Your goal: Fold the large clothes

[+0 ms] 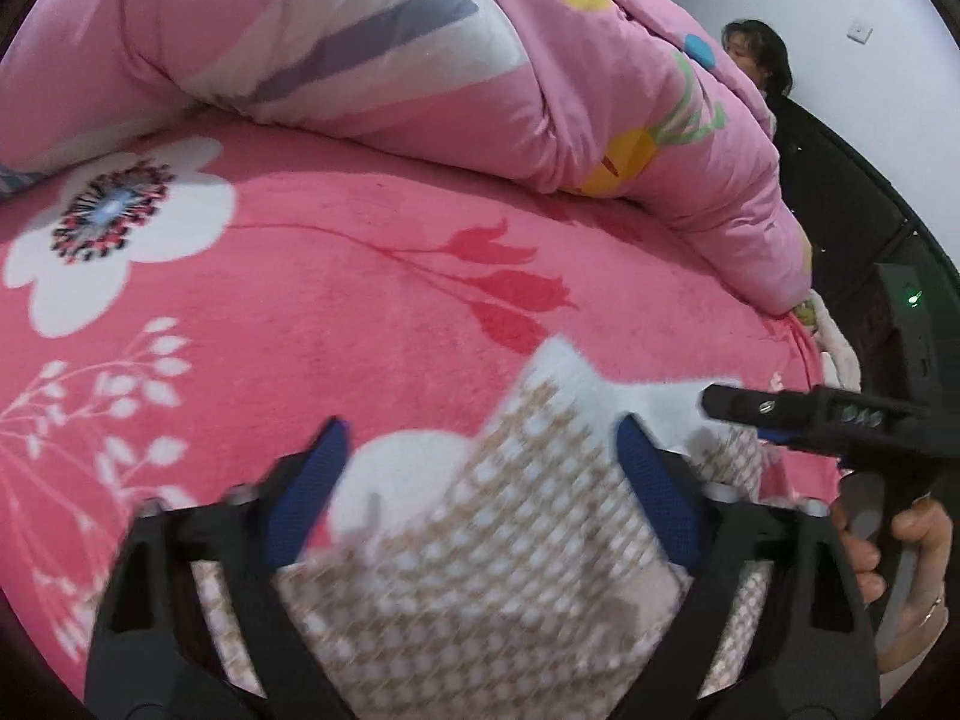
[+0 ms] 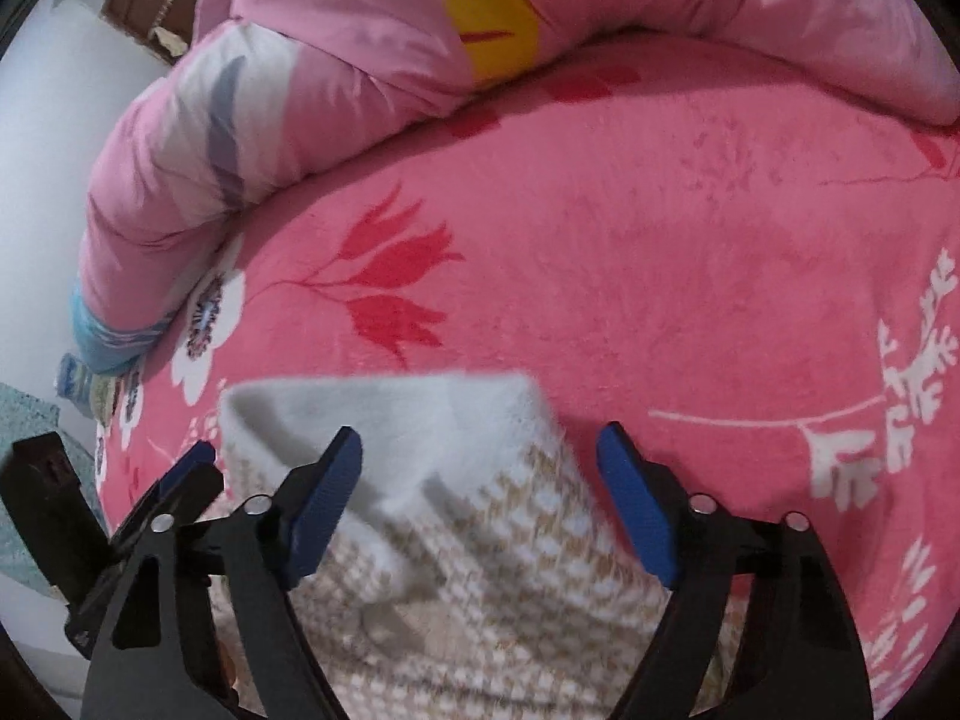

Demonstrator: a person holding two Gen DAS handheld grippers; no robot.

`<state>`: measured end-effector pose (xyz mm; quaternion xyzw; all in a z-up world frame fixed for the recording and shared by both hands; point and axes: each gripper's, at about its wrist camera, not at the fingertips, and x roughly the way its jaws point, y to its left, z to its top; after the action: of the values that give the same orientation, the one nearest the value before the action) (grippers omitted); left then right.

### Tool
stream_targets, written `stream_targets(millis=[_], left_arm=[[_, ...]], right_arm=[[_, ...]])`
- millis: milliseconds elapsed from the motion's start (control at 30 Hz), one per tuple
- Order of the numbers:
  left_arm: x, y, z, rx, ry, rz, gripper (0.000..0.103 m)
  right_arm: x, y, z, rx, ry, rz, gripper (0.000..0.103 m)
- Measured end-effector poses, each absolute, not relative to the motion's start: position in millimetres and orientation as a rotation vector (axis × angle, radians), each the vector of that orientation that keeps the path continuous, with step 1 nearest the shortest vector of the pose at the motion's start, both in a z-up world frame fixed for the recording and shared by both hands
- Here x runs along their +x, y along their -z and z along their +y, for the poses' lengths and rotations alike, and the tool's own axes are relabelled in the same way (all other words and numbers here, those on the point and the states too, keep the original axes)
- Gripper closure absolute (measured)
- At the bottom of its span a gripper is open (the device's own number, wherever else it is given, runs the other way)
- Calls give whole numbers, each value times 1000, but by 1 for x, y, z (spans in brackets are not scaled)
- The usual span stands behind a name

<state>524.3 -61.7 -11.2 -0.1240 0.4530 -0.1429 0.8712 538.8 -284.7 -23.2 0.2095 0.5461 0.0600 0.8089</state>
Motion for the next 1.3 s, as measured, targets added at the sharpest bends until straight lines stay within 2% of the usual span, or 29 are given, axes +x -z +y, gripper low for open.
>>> stream_targets(millis=[33, 67, 100, 133, 167, 233, 300, 333, 633, 767, 867, 933, 1033, 1167, 1300], left_arm=[[528, 16, -66, -251, 298, 966, 37], [530, 19, -68, -250, 305, 975, 46], [531, 22, -70, -254, 316, 982, 55], [531, 23, -72, -258, 327, 985, 59], [530, 24, -74, -261, 341, 985, 70], [527, 21, -77, -240, 340, 971, 74], [522, 16, -79, -222, 355, 959, 84], [520, 14, -78, -218, 359, 953, 85], [448, -27, -74, -114, 433, 862, 89], [415, -27, -75, -64, 443, 853, 89], [397, -20, -77, -11, 427, 843, 89], [391, -15, -77, -1, 426, 847, 89], [386, -6, -79, 14, 425, 853, 89], [383, 0, -82, 25, 420, 855, 89], [379, 4, -81, 23, 417, 865, 89]], right_arm=[[541, 26, -285, 442, -122, 1173, 43], [542, 29, -285, 434, -117, 1180, 48], [541, 31, -285, 426, -110, 1183, 57], [541, 32, -288, 422, -110, 1182, 64], [539, 31, -288, 414, -111, 1176, 69], [536, 28, -290, 398, -122, 1165, 80], [528, 21, -291, 386, -148, 1142, 85], [525, 19, -291, 380, -156, 1133, 86], [453, -23, -273, 182, -259, 999, 87], [418, -21, -267, 82, -284, 983, 87], [395, -21, -267, 32, -305, 988, 81], [379, -34, -272, 55, -349, 950, 72], [366, -68, -284, 148, -442, 813, 63], [395, -81, -285, 259, -438, 803, 63], [445, -55, -276, 371, -396, 888, 65]])
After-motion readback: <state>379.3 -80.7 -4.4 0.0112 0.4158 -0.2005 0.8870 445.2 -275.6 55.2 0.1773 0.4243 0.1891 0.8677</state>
